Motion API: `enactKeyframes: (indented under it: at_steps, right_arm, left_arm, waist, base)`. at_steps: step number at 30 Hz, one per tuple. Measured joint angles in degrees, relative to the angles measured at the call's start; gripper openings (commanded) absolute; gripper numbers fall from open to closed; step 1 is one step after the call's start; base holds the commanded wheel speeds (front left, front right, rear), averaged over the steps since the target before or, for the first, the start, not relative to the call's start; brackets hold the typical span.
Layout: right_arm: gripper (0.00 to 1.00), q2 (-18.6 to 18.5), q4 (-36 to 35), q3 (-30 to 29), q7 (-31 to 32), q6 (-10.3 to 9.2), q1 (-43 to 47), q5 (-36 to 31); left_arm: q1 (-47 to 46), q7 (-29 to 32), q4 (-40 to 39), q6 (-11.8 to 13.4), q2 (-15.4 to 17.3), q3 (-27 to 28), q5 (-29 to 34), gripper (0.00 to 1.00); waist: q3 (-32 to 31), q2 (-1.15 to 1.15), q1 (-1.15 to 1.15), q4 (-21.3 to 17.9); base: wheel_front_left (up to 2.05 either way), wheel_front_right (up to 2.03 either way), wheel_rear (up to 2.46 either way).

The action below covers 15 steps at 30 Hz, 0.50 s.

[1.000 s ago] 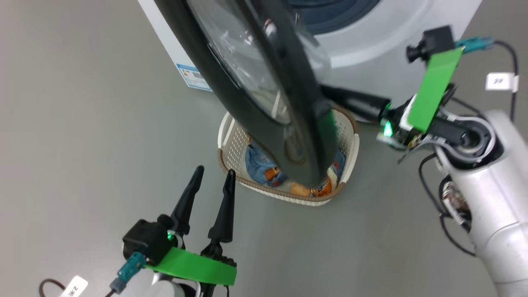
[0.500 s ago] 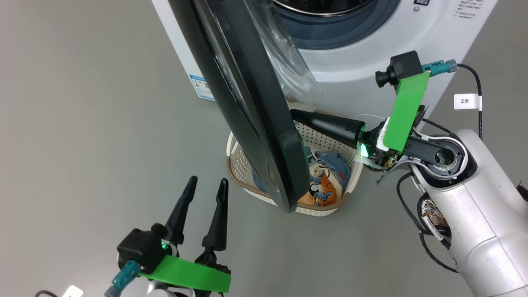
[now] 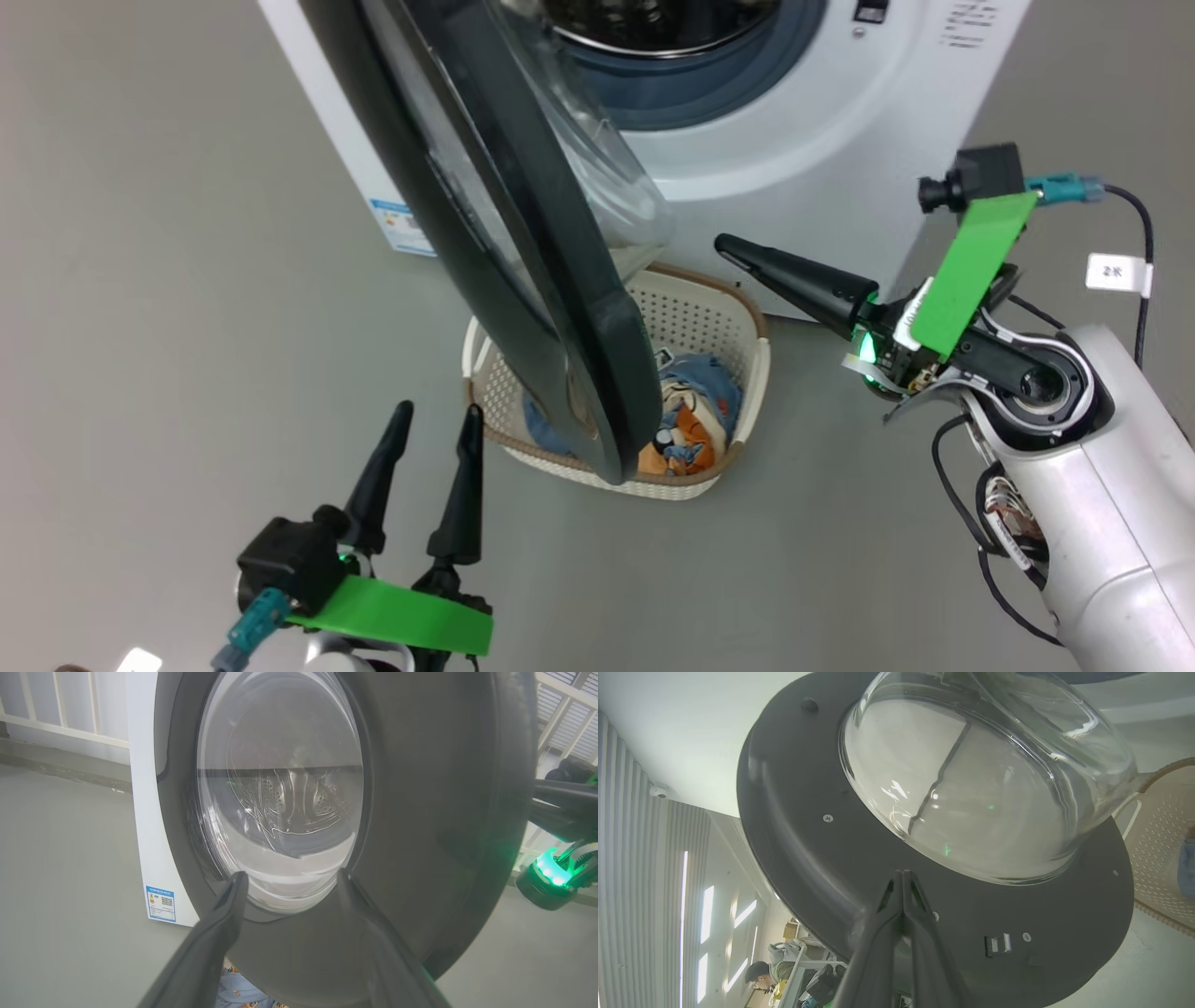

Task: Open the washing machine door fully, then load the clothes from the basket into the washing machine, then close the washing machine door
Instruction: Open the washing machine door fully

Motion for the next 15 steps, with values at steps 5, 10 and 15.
enactKeyframes:
  at_steps: [5, 10, 15]
  right_arm:
    - [1.0, -0.33, -1.04, -0.63, -2.98, 0.0, 2.24, -0.53]
    - [1.0, -1.34, -1.8, -2.31, -7.03, 0.0, 5.92, -0.86]
    - [1.0, -2.45, -2.24, -3.05, -11.98, 0.0, 9.64, -1.81]
  left_arm:
    - [0.01, -0.01, 1.3, -0.69, 0.0, 2.32, 0.68, 1.0]
    - [0.41, -0.01, 1.64, -1.13, 0.0, 4.47, 2.02, 1.0]
    - [2.62, -0.01, 1.89, -1.66, 0.01, 6.59, 2.54, 1.0]
  waist:
    - [-1.04, 0.0, 0.0, -2.1]
    - [-2.62, 0.0, 0.0, -3.99]
    - [-4.08, 0.0, 0.0, -6.05]
  base:
    - [0.0, 0.0, 0.0]
    - [0.0, 0.0, 0.0]
    - [0.0, 0.0, 0.0]
